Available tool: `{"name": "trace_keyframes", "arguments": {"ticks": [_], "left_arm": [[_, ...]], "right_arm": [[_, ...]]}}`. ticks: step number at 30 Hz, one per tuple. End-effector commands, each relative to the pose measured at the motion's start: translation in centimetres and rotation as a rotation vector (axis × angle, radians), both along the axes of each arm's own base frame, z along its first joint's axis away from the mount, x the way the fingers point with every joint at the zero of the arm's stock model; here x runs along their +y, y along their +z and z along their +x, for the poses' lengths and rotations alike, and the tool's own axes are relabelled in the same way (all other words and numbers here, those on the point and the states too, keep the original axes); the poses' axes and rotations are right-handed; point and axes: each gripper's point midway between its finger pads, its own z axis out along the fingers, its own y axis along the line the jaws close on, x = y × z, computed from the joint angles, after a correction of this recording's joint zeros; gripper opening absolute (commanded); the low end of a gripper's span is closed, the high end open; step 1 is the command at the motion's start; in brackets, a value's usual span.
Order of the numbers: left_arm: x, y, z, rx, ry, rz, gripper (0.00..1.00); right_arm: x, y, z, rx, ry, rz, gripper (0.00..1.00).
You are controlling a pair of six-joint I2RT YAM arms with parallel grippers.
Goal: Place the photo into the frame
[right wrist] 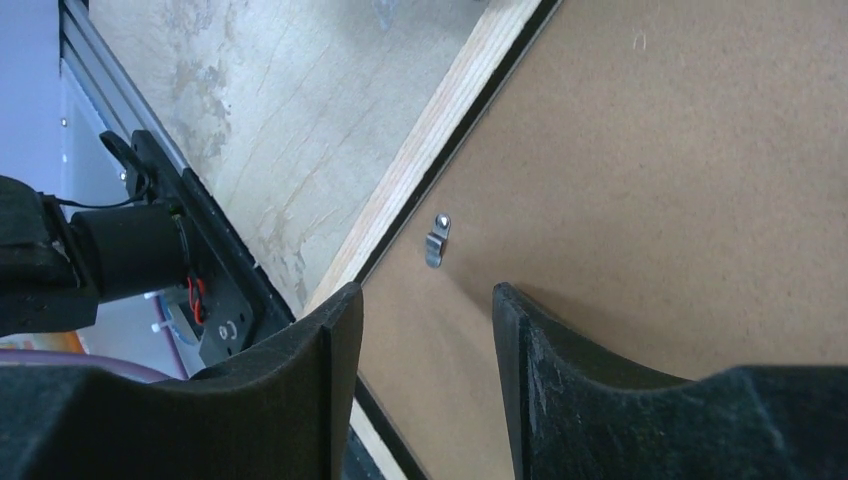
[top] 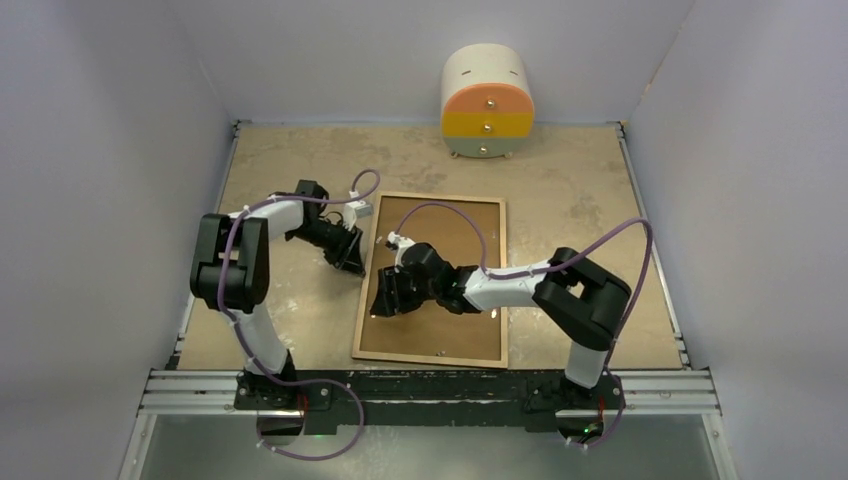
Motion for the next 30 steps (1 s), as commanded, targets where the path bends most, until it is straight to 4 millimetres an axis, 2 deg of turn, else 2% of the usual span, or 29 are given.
{"name": "trace_keyframes", "arguments": {"ticks": [1,16,24,30], "left_arm": [[-0.9,-0.2,-0.2,0.015,-0.011,-0.044,0.29],[-1.2,-0.9,0.0,0.006,-0.030,-0.002,0.13],[-1.1,-0.9,0.2,-0.015,-0.030,0.015,0.12],[-1.1,-0.6,0.4,-0.030,-0.033,0.021,0.11]], "right_arm": [[2.1,1.7,0.9,-0.068,0.027,0.054,0.53],[3.3,-0.8,-0.6,-0.003,0.064,0.043,0.53],[3.5,-1.4,-2.2,0.036,0.088,0.040,0.51],[3.3,-1.5,-2.3,0.043,0.070,0.052,0.51]]}}
